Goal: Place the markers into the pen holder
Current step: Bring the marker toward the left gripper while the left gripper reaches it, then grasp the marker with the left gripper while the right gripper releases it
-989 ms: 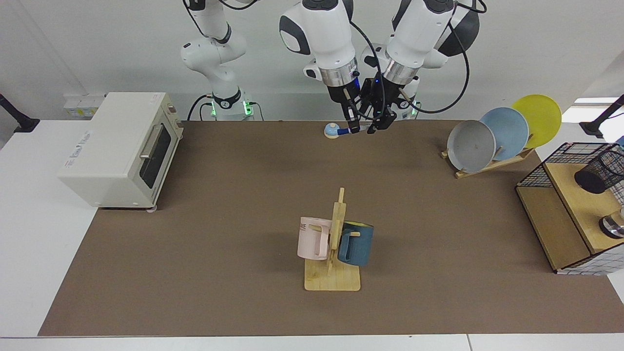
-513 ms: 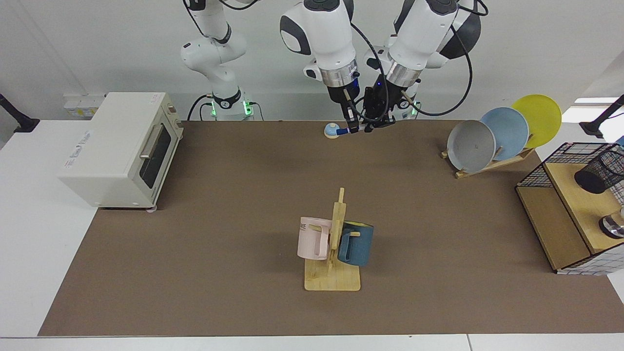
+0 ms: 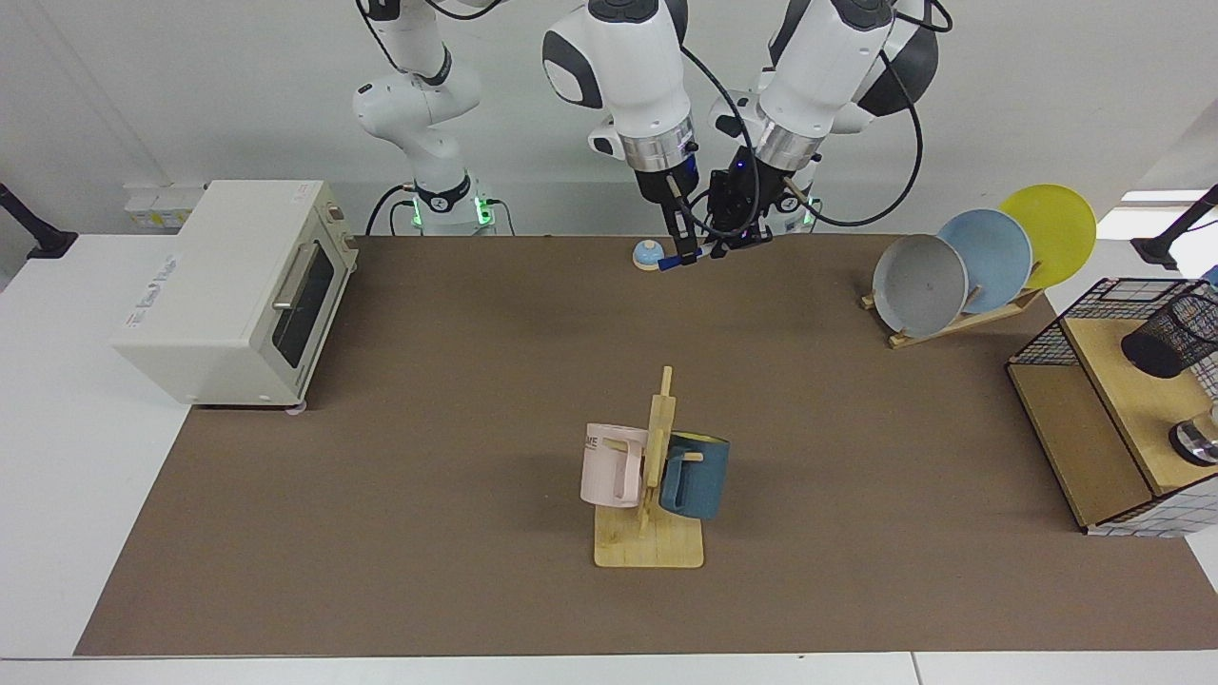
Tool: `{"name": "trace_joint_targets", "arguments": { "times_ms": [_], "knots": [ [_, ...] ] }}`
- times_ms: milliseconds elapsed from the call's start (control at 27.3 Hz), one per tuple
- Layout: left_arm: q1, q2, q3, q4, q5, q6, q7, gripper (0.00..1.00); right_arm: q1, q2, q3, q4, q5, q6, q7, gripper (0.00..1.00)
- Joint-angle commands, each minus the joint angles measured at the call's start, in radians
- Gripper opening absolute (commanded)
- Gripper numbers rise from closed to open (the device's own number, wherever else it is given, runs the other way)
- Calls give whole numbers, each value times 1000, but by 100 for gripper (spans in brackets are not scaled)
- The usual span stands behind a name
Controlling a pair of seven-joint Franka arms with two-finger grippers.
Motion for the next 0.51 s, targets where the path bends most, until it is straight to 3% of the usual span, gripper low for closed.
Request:
{"name": "trace_joint_targets", "arguments": {
  "times_ms": [0, 183, 476],
  "knots": [
    [-3, -6, 8, -11, 4, 7, -56, 0, -66, -32, 2, 8, -10, -77, -147, 100],
    [-1, -6, 11, -11, 17, 6, -95, 0, -158, -83, 2, -18, -2, -145, -384, 100],
    [-1, -20, 14, -8, 171, -36, -176, 0, -238, -127, -3, -32, -18, -330, -946, 100]
  ]
}}
